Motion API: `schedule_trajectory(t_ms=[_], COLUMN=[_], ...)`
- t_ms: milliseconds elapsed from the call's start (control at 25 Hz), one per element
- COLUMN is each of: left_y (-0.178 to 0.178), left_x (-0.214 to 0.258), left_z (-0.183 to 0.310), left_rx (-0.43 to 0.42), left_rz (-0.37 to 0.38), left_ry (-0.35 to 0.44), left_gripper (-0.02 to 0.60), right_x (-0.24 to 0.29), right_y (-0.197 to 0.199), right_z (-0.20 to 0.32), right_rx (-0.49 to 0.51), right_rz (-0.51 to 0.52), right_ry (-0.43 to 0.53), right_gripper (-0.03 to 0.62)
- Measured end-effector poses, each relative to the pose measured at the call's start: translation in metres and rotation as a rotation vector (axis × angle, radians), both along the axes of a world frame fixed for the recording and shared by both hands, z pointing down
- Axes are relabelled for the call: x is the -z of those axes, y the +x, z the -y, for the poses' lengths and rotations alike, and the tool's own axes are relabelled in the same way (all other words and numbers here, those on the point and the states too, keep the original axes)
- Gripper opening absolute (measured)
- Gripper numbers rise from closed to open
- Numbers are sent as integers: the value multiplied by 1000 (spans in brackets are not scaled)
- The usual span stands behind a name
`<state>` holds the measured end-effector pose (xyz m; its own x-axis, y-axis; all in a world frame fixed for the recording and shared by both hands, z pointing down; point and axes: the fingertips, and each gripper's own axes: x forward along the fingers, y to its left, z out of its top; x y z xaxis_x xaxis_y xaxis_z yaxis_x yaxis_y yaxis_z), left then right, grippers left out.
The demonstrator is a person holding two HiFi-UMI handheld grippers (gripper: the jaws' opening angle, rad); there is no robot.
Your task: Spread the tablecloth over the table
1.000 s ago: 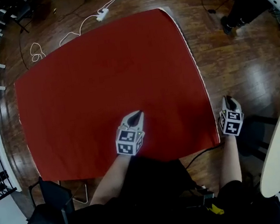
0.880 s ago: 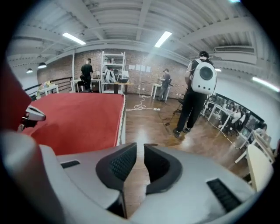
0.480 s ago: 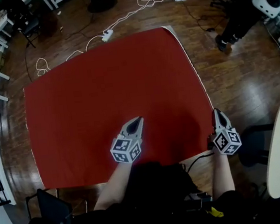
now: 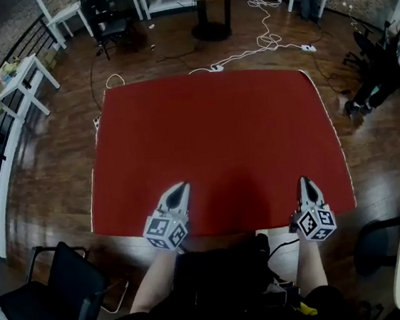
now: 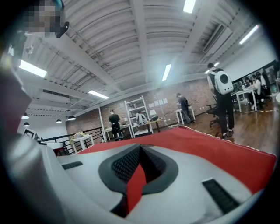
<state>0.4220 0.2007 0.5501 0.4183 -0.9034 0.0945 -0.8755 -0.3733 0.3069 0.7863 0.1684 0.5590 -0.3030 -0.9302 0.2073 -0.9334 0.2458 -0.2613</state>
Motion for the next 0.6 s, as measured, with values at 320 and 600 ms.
schedule_trajectory(t_ms=[320, 600], left_y=[-113, -89], left_x=[40, 69], left_z=[-78, -118], left_rx=[195, 202], left_rz=[85, 130], left_ry=[47, 108], left_gripper=[0, 0], right_x=[46, 66], right_y=[-82, -87], right_z=[-52, -89], right_rx=[131, 233], right_rz=[-32, -51], right_ry=[115, 160], right_gripper=[5, 3])
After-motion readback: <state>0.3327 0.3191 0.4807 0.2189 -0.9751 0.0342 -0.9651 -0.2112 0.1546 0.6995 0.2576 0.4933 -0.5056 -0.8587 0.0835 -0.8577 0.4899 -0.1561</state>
